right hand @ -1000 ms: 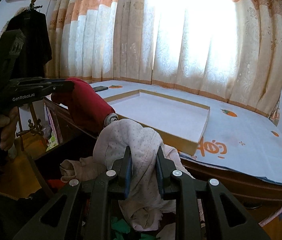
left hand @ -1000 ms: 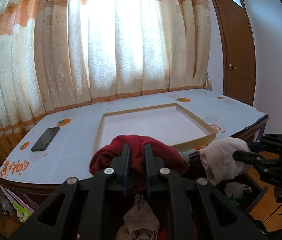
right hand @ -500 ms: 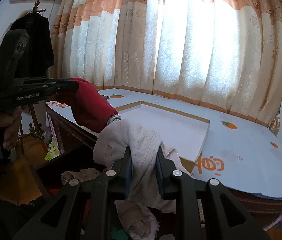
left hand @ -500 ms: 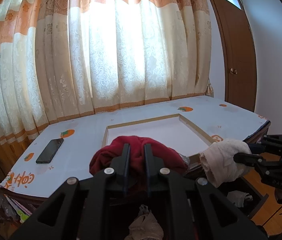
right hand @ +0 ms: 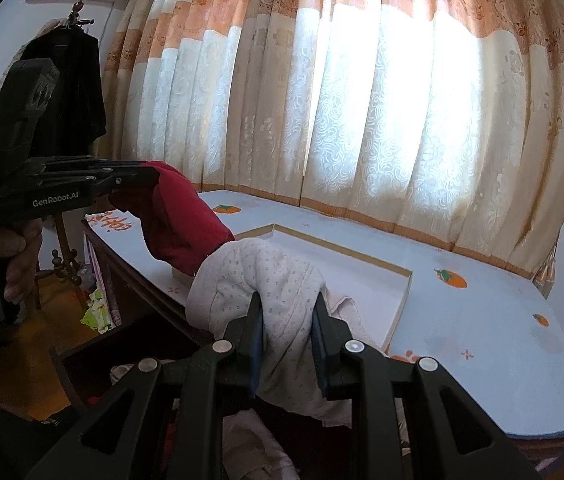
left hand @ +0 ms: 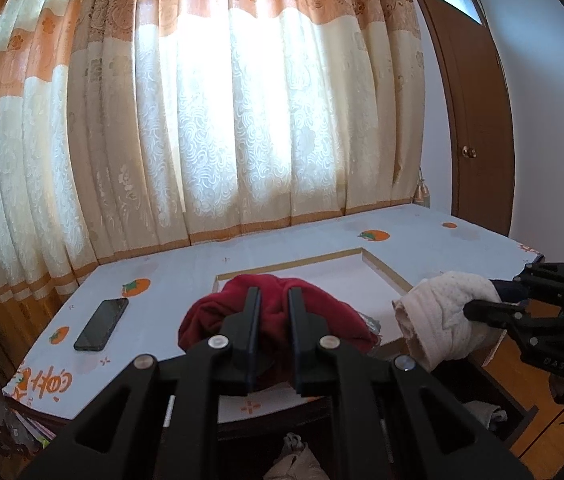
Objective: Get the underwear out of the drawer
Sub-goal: 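Carry both held garments up over the cardboard tray on the table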
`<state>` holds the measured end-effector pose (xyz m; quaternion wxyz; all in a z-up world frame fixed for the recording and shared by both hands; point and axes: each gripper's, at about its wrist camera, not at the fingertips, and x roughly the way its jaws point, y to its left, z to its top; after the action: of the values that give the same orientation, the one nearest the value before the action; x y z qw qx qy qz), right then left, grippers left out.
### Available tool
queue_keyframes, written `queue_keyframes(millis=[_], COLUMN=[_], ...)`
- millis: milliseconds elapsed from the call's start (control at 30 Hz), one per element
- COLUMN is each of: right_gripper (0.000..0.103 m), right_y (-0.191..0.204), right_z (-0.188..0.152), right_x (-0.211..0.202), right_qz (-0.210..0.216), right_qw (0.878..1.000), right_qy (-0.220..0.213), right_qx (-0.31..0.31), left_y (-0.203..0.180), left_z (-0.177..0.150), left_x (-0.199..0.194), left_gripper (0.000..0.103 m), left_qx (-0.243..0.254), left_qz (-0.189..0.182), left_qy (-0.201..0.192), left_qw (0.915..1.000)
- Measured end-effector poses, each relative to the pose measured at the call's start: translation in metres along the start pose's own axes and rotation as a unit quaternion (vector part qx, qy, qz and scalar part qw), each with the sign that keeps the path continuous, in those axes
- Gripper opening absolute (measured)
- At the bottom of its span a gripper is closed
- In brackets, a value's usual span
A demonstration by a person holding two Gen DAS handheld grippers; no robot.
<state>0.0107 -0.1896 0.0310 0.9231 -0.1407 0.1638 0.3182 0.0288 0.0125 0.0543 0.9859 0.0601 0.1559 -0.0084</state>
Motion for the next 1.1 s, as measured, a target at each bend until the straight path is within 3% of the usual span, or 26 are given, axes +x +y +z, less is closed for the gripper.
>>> queue_keyframes(millis=[567, 1100], right_gripper=[0.023, 0.023], right_y=[-0.022, -0.047], right_z=[0.031, 0.033], right_x=[0.036, 0.066], right_qz=[-0.019, -0.027], right_qw=[1.000, 0.999], right_qy=[0.001, 0.022], right_qx=[-0.010, -0.005], left_y=[0.009, 0.006], left_z=[0.028, 0.033], left_x=[0.044, 0.092], left_gripper=[0.010, 0.010], left_qx=[0.016, 0.024], left_qz=[0.022, 0.025], left_qy=[0.004, 0.032], left_qw=[0.9996, 0.9989])
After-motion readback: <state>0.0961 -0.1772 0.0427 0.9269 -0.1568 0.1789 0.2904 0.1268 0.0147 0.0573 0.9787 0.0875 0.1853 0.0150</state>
